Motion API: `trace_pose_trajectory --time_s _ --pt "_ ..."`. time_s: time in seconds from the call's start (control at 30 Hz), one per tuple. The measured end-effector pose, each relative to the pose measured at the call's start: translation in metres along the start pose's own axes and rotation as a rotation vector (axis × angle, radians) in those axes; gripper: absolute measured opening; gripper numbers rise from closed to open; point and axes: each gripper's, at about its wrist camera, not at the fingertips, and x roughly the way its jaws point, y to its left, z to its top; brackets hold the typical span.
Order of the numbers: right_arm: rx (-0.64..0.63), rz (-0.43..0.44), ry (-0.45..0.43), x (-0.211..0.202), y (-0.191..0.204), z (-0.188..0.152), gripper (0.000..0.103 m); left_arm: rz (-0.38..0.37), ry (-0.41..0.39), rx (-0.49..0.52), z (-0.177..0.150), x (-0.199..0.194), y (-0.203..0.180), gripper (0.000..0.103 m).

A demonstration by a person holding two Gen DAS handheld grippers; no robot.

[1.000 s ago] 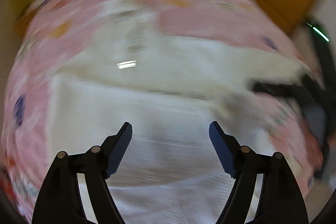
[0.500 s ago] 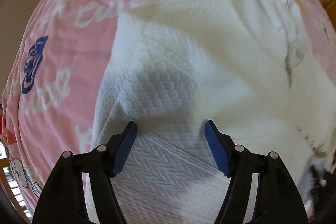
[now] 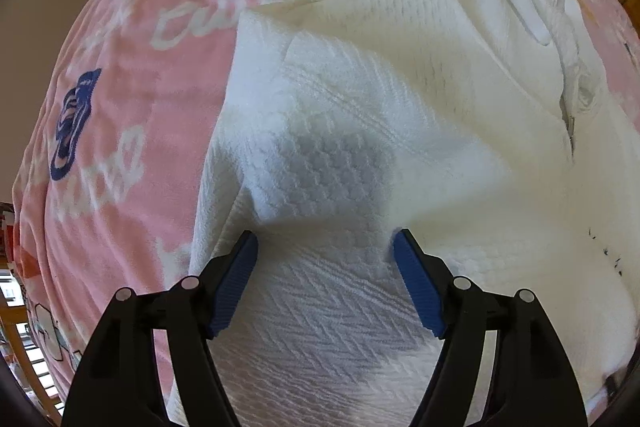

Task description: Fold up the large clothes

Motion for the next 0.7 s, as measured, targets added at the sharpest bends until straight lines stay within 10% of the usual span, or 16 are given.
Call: trace_pose_trajectory --time_s 0.3,0.43,0.7 --pt "0.1 -0.059 -0.045 -0.028 -0.068 0.034 0.028 0.068 0.036 0.014 0.007 0.0 -0.017 0.071" --pt "0.189 0.01 -0.177 -0.061 -0.125 0.116 0.064 0.087 0.042 0.041 0.002 -0.018 -0.034 0.069" --pt "0.435 0.078 -0.242 -0.067 -0.245 0.281 0.064 -0.01 0.022 0.075 -0.046 -0.065 -0.084 0.071"
